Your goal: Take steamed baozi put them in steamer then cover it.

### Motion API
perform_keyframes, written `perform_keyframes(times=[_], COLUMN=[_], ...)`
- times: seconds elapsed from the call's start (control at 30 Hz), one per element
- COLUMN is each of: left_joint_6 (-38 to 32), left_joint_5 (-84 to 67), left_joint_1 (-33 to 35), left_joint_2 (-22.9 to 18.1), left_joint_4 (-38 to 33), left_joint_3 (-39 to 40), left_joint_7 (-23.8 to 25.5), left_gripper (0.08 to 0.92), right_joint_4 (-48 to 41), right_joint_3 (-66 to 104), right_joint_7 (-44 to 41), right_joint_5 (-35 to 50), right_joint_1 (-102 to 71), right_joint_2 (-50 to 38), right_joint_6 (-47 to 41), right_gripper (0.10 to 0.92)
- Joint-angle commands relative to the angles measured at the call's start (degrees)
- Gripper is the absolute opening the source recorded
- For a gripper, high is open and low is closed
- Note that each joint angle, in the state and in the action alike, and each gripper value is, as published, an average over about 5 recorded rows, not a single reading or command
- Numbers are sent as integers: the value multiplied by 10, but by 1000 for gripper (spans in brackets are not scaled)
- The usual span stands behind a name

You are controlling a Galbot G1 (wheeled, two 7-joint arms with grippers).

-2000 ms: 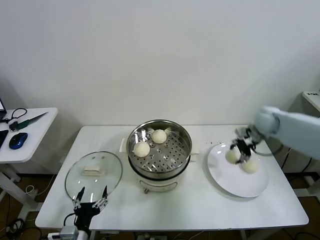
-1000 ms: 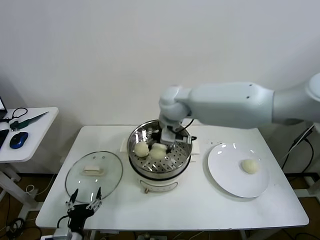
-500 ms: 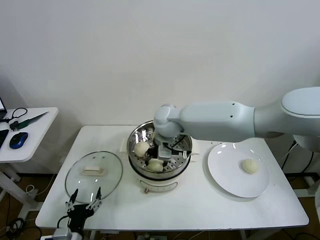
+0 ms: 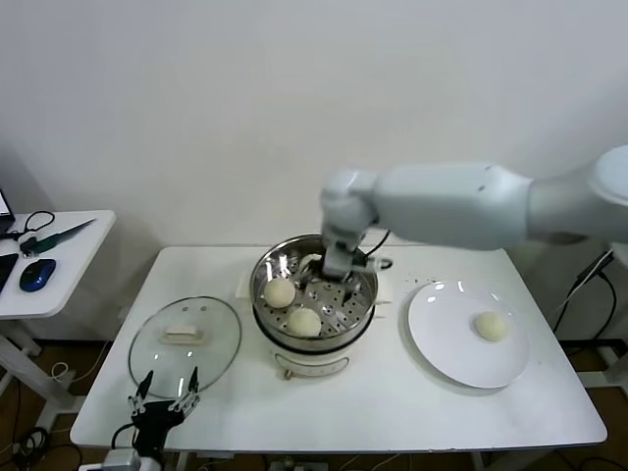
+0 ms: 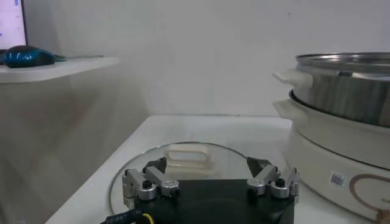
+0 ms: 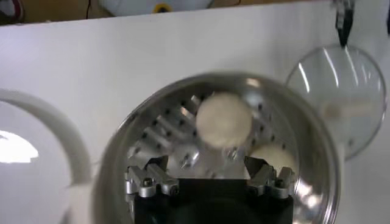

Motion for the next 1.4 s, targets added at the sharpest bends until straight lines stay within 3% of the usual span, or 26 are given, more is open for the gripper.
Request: perform_keyframes(times=[0.03, 0.27, 0.5, 0.83, 1.4], left_joint_6=[-1, -2, 2, 3, 1], left_joint_5=[0, -3, -1, 12, 14], left_joint_1=[0, -4, -5, 0, 8], left_joint_2=[1, 3, 3, -4, -6], left_joint_4=[1, 0, 1, 6, 11], left_joint_3=[1, 6, 4, 7, 4], left_joint_7=[0, 2, 4, 7, 7], left_gripper=[823, 823, 823, 823, 823], right_joint_4=[-55, -72, -122, -217, -291], right_joint_3=[-114, -90, 69, 287, 351], right_joint_7=[-50, -31, -16, 8, 32], right_joint_5=[151, 55, -35, -93, -102], right_joint_1=[103, -6, -187, -397, -454], right_joint_2=[-185, -348, -402, -362, -267], right_joint_6=[-148, -207, -198, -199, -206], right_gripper=[823, 823, 823, 823, 823])
